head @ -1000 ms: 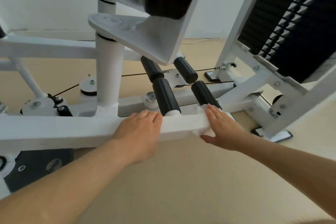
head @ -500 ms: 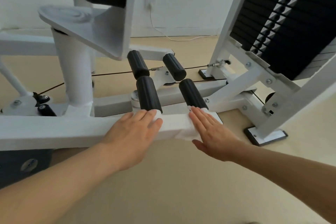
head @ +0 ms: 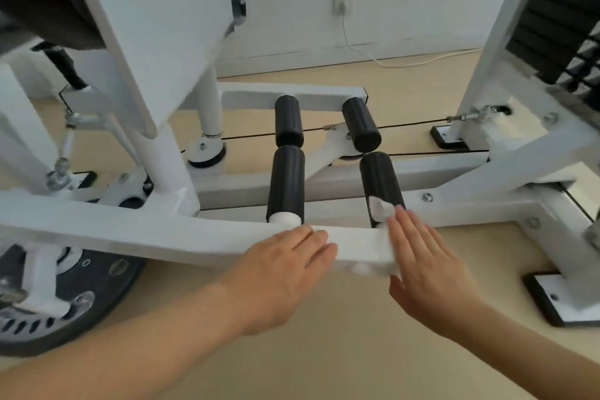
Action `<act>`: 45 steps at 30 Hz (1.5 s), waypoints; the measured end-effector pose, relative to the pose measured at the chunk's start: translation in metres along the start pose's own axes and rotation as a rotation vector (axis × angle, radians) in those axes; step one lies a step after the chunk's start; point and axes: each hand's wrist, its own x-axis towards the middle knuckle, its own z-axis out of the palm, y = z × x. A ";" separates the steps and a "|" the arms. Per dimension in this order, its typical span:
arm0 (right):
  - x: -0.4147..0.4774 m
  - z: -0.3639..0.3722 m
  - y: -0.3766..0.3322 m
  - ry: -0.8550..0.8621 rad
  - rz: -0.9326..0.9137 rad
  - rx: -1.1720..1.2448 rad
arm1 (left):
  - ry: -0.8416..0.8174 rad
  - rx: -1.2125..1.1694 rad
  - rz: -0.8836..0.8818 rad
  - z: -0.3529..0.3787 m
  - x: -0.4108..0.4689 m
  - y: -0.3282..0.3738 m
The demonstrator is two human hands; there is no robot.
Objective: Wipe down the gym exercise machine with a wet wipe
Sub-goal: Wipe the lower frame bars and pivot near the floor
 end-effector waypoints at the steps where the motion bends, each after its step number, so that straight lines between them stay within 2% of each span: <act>1: 0.001 -0.001 0.005 -0.026 0.077 0.022 | -0.010 -0.003 -0.017 0.000 -0.001 0.002; 4: 0.012 0.004 -0.014 0.018 0.132 0.046 | -0.003 -0.045 -0.096 0.000 0.008 0.010; 9: 0.027 0.008 -0.054 0.091 -0.132 0.078 | 0.036 -0.113 -0.186 -0.008 0.021 0.015; 14: 0.022 0.001 -0.050 0.146 -0.381 0.091 | 0.150 -0.350 -0.321 -0.008 0.018 0.012; 17: 0.032 -0.002 -0.065 0.179 -0.523 0.146 | 0.251 -0.330 -0.533 -0.006 0.012 0.000; 19: 0.044 -0.004 -0.080 0.194 -0.558 0.167 | 0.303 -0.335 -0.790 -0.008 0.002 -0.009; 21: 0.059 -0.007 -0.096 0.193 -0.592 0.198 | 0.287 -0.351 -0.950 -0.005 -0.012 -0.012; 24: 0.085 -0.012 -0.118 0.122 -0.698 0.284 | 0.289 -0.412 -0.960 -0.003 -0.029 -0.008; 26: 0.098 -0.023 -0.119 0.003 -0.749 0.495 | 0.340 -0.481 -0.994 -0.003 -0.038 -0.006; 29: 0.098 -0.035 -0.099 -0.125 -0.749 0.819 | 0.354 -0.467 -0.970 -0.008 -0.039 -0.001; 32: 0.086 -0.029 -0.071 -0.080 -0.765 0.910 | 0.032 -0.326 -0.857 -0.007 -0.028 0.016; 34: 0.081 -0.021 -0.053 0.032 -0.695 0.895 | -0.088 -0.216 -0.886 -0.003 -0.026 0.024; 37: 0.084 -0.025 -0.031 0.186 -0.465 0.722 | -0.054 -0.165 -1.016 -0.005 -0.026 0.034; 39: 0.082 -0.031 -0.026 0.296 -0.387 0.686 | 0.027 -0.176 -1.109 -0.008 -0.024 0.037; 41: 0.075 -0.036 -0.032 0.351 -0.384 0.743 | 0.097 -0.152 -1.152 -0.012 -0.018 0.038; 43: 0.064 -0.035 -0.047 0.280 -0.455 0.720 | 0.150 -0.094 -1.108 -0.010 -0.009 0.038; 45: 0.058 -0.027 -0.058 0.213 -0.528 0.615 | 0.125 -0.072 -1.057 0.001 0.005 0.036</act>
